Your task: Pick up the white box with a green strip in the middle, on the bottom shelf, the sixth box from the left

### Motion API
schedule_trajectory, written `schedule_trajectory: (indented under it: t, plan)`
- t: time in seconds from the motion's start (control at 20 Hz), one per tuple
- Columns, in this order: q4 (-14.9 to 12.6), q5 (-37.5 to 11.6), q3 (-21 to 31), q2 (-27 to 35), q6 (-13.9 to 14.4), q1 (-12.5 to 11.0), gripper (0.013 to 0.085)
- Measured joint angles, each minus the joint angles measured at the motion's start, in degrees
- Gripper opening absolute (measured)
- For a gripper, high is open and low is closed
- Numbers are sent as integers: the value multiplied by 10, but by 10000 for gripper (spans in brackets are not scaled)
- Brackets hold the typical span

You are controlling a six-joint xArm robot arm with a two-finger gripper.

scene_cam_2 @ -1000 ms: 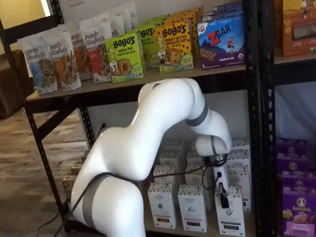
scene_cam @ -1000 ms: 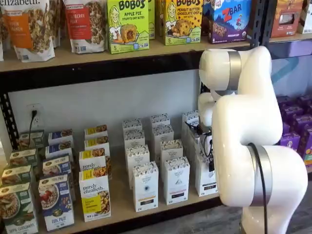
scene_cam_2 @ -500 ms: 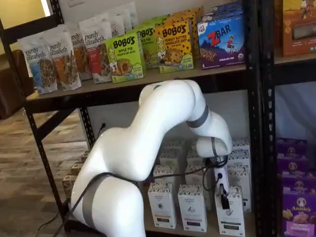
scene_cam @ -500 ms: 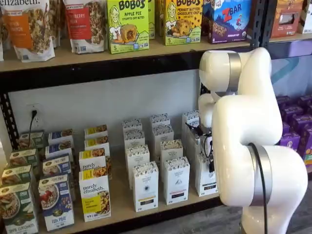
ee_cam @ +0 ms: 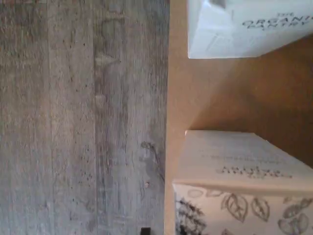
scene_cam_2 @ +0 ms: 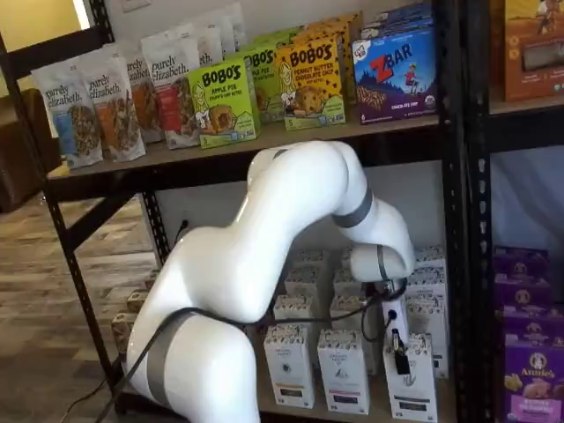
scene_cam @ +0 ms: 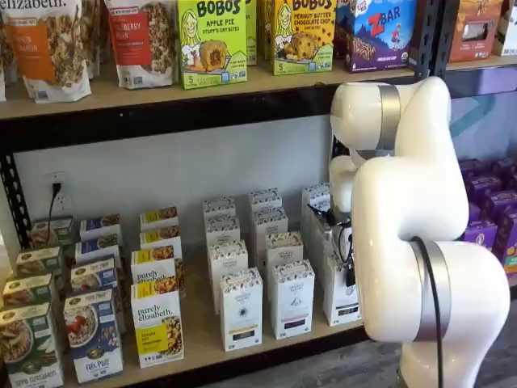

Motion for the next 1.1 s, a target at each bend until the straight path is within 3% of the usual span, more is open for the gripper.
schedule_trajectory:
  t: [0.2,0.5,0.75,1.1]
  plan:
    - [1,-3,6,-3,-1,-1,690]
    - [4,-12,17,-9,-3,-1,530]
    - [8,-32,42,-23,-7,-2,530]
    - [34,-79,161,-105,-24,2,530]
